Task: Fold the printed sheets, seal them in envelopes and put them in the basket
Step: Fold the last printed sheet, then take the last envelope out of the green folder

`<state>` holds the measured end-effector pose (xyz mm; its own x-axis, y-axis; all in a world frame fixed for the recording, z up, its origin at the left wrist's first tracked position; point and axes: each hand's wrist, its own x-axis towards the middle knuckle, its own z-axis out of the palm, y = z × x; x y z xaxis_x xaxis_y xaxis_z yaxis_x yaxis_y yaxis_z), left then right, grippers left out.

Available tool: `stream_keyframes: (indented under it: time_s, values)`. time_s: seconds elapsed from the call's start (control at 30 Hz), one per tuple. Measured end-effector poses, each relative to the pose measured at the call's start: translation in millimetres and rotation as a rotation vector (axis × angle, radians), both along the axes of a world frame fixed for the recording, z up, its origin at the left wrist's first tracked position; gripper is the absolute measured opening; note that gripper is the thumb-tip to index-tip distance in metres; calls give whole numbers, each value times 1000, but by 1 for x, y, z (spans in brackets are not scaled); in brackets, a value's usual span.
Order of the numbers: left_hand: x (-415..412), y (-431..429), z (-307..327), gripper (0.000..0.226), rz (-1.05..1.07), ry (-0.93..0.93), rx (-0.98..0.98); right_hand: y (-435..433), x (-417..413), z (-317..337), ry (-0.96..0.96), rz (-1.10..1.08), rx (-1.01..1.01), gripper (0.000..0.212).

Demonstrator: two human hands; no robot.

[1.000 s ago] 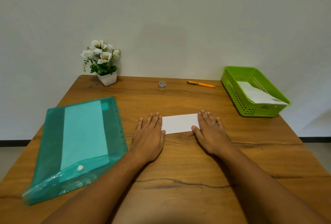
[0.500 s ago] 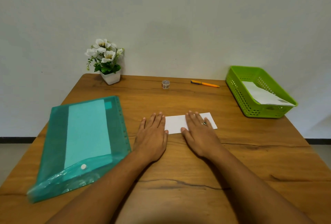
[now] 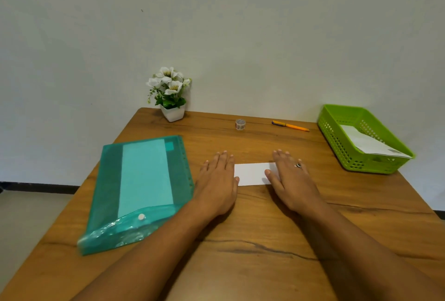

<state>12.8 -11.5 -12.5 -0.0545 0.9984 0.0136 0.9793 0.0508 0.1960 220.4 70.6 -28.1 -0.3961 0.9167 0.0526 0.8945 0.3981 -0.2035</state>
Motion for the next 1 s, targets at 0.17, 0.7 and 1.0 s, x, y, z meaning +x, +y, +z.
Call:
stream_keyframes:
  time_s: [0.17,0.7,1.0]
  values:
    - [-48,-44,27,44,112,-89,118,-35,-67,33,166,245,-33,56]
    - [-195,-152,20,36,292,-389,-129,-84,-214,38,139,694,-345,26]
    - [-183,-182,0,41,168,-310,-46,-85,-202,29,55,753,-305,47]
